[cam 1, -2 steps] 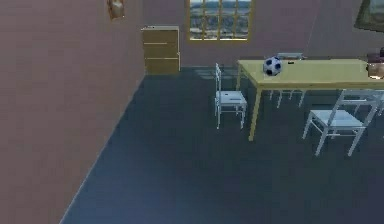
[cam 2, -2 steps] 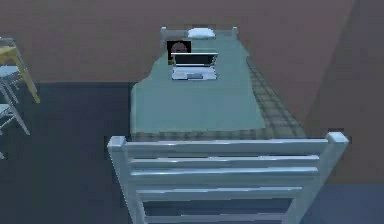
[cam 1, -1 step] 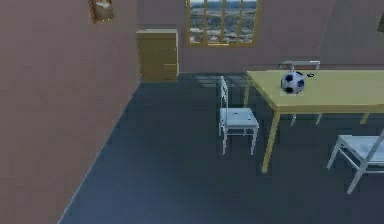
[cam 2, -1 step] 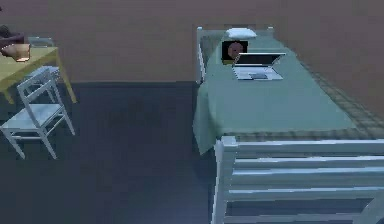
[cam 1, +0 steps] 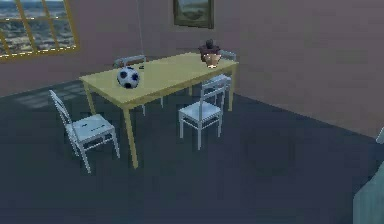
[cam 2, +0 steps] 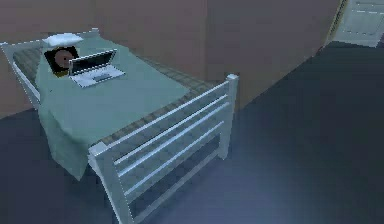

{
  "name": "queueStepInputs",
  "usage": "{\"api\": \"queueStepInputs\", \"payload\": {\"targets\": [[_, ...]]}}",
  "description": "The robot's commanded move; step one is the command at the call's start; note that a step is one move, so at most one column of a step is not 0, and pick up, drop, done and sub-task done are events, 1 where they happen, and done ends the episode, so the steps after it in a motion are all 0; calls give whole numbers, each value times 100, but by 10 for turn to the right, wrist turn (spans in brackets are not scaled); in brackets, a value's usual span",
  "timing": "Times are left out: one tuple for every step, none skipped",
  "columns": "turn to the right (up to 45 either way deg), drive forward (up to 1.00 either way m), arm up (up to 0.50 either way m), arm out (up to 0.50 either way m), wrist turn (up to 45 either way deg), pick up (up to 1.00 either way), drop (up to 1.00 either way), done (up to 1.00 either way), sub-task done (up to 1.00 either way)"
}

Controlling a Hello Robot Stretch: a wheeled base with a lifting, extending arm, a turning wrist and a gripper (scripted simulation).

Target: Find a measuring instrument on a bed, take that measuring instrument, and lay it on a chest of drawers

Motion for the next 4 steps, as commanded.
{"api": "queueStepInputs", "payload": {"targets": [[120, 0, 0, 0, 0, 0, 0, 0, 0], [0, 80, 0, 0, 0, 0, 0, 0, 0], [-180, 0, 0, 0, 0, 0, 0, 0, 0], [450, 0, 0, 0, 0, 0, 0, 0, 0]]}}
